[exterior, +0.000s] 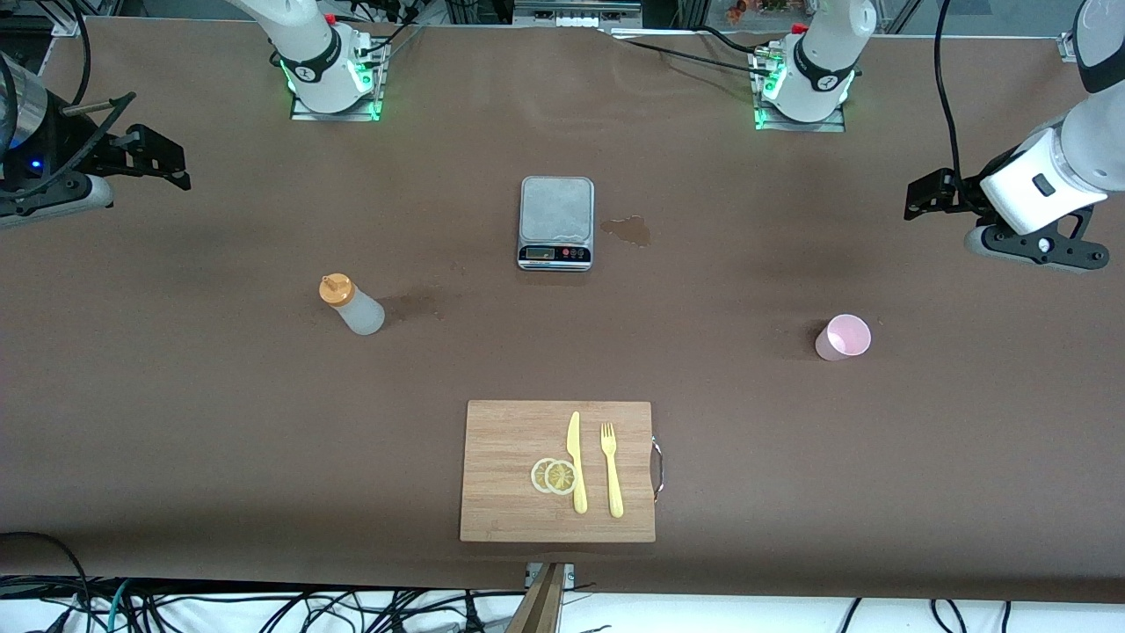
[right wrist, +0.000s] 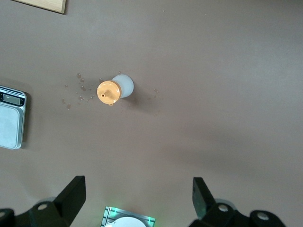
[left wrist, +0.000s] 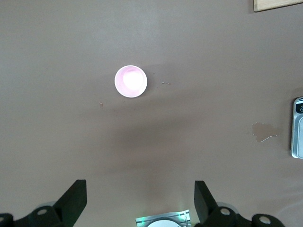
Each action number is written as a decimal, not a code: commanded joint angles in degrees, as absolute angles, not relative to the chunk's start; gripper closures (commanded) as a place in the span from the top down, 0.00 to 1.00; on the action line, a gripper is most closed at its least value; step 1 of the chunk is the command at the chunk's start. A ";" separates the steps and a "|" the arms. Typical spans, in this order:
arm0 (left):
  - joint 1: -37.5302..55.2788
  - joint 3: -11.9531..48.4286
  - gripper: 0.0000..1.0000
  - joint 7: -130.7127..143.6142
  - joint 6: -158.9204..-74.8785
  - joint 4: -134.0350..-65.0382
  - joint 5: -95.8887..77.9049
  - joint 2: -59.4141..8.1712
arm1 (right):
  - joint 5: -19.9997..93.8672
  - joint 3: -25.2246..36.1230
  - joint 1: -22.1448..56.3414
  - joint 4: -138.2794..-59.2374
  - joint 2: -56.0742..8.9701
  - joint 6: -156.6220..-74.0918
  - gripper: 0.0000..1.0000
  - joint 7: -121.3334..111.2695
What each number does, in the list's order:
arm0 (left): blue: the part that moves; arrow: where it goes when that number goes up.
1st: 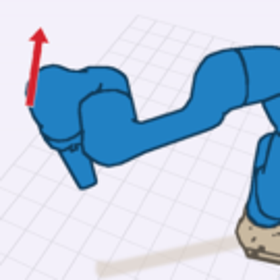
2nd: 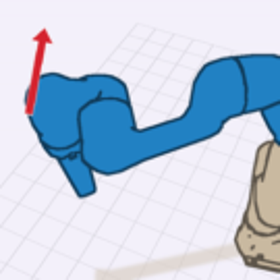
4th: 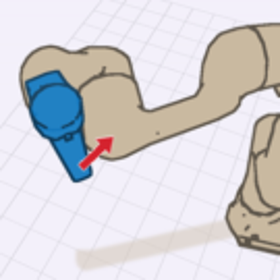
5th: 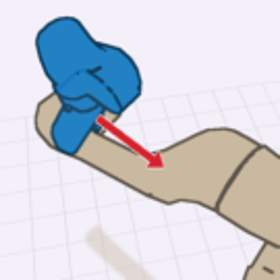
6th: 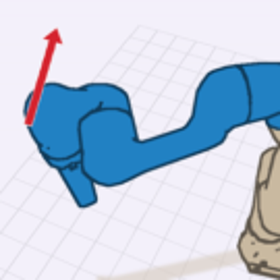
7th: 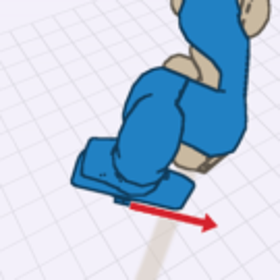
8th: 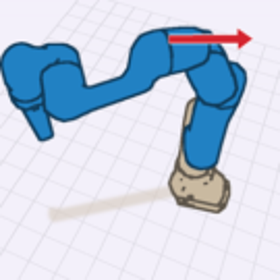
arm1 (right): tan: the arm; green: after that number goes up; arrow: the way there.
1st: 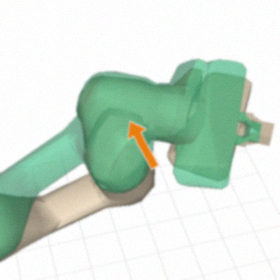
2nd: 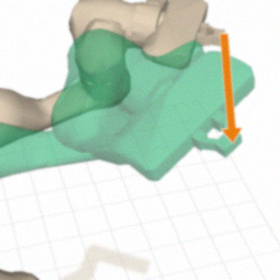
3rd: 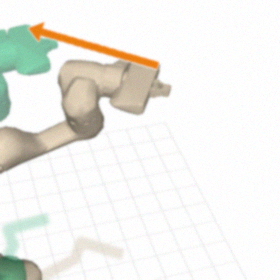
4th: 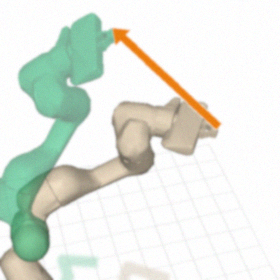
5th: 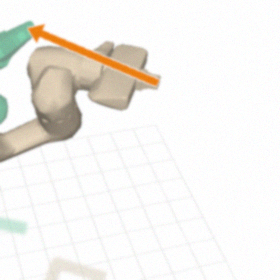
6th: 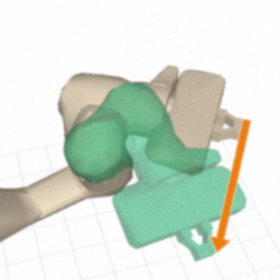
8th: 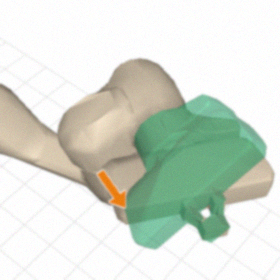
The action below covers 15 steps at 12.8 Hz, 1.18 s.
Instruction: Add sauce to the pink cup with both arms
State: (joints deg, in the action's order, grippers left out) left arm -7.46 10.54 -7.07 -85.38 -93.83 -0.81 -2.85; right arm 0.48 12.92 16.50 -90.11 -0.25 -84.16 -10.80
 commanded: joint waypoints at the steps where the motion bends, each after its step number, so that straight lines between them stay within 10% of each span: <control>1: -7.90 10.55 1.00 -8.35 -84.20 -91.06 0.26 -4.56 | 0.88 12.74 16.44 -90.79 0.88 -84.55 1.00 -11.25; 15: -7.82 10.63 1.00 -8.00 -81.58 -91.75 -0.43 -6.59 | 0.79 12.74 16.44 -90.97 0.79 -84.64 1.00 -11.25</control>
State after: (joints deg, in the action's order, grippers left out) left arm -7.72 10.24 -7.23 -84.73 -93.10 -0.81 -5.00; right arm 0.50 12.92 16.50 -90.11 -0.23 -84.20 -10.80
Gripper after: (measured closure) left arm 0.000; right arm 0.000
